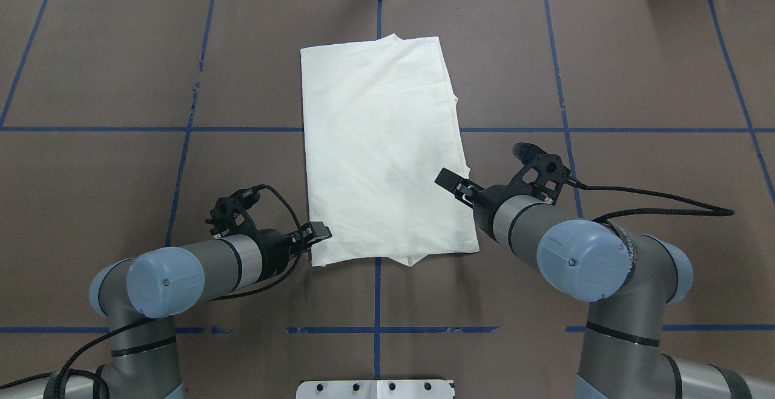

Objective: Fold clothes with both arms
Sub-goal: 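Move both grippers to the shirt edge nearest the robot, then grasp the near corners of the folded shirt with both grippers, then lift the near edge with both grippers and fold it toward the far edge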

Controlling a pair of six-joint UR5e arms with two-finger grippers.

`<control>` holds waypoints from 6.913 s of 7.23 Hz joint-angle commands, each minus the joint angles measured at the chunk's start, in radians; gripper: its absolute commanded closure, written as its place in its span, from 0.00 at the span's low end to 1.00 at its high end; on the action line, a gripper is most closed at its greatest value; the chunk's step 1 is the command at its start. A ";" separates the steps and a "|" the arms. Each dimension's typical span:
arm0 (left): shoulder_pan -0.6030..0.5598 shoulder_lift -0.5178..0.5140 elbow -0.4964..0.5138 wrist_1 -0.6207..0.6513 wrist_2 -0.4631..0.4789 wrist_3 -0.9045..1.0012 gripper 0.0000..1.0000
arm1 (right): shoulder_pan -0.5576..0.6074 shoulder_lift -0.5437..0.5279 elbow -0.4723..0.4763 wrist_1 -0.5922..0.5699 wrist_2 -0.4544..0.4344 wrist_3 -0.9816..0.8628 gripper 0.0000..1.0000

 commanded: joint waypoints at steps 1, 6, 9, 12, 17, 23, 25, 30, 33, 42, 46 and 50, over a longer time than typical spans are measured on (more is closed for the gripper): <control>0.008 0.000 0.007 0.000 0.003 -0.007 0.38 | 0.003 -0.001 -0.002 0.000 0.000 0.001 0.00; 0.029 -0.014 0.013 0.000 0.002 -0.011 0.38 | 0.005 -0.001 -0.010 0.000 -0.002 0.001 0.00; 0.045 -0.017 0.012 0.000 0.002 -0.011 0.38 | 0.008 0.001 -0.013 0.000 0.000 0.001 0.00; 0.045 -0.015 0.010 0.000 0.029 -0.027 0.80 | 0.008 0.001 -0.014 0.000 -0.002 0.001 0.00; 0.046 -0.015 0.001 0.000 0.029 -0.022 1.00 | 0.001 0.053 -0.086 -0.005 0.000 0.105 0.06; 0.046 -0.017 0.000 0.000 0.029 -0.022 1.00 | -0.083 0.121 -0.126 -0.221 0.032 0.244 0.11; 0.046 -0.017 0.000 -0.001 0.026 -0.019 1.00 | -0.088 0.130 -0.167 -0.221 0.029 0.245 0.10; 0.049 -0.017 -0.002 -0.002 0.026 -0.019 1.00 | -0.097 0.148 -0.180 -0.224 0.028 0.248 0.16; 0.049 -0.017 -0.003 -0.002 0.026 -0.019 1.00 | -0.085 0.208 -0.237 -0.221 0.023 0.259 0.29; 0.048 0.041 -0.304 0.249 -0.029 -0.007 1.00 | -0.095 0.069 0.058 -0.250 0.025 0.279 1.00; 0.081 0.038 -0.733 0.743 -0.081 -0.025 1.00 | -0.278 0.103 0.522 -0.757 0.018 0.408 1.00; 0.047 -0.092 -0.536 0.750 -0.081 0.071 1.00 | -0.177 0.177 0.345 -0.750 0.021 0.365 1.00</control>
